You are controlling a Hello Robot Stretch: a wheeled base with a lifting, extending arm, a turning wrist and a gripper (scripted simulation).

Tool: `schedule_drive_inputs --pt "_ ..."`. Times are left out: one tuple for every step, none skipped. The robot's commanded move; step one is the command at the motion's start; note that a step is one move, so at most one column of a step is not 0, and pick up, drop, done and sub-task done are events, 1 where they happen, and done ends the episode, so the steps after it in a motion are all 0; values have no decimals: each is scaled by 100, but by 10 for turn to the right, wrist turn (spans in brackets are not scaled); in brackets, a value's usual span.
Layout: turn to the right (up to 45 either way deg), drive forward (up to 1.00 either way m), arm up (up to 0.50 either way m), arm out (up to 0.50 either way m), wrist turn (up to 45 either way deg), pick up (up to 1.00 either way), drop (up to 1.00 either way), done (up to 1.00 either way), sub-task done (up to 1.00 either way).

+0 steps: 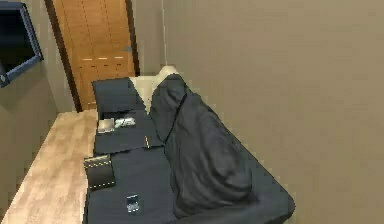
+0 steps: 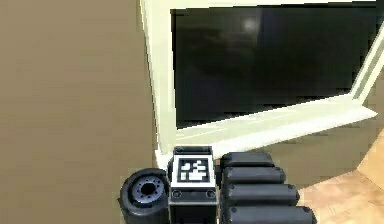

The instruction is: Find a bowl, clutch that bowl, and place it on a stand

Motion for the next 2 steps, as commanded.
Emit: schedule_drive_inputs --pt "-330 0 0 0 0 0 0 0 0" --pt "450 0 0 0 0 0 0 0 0"
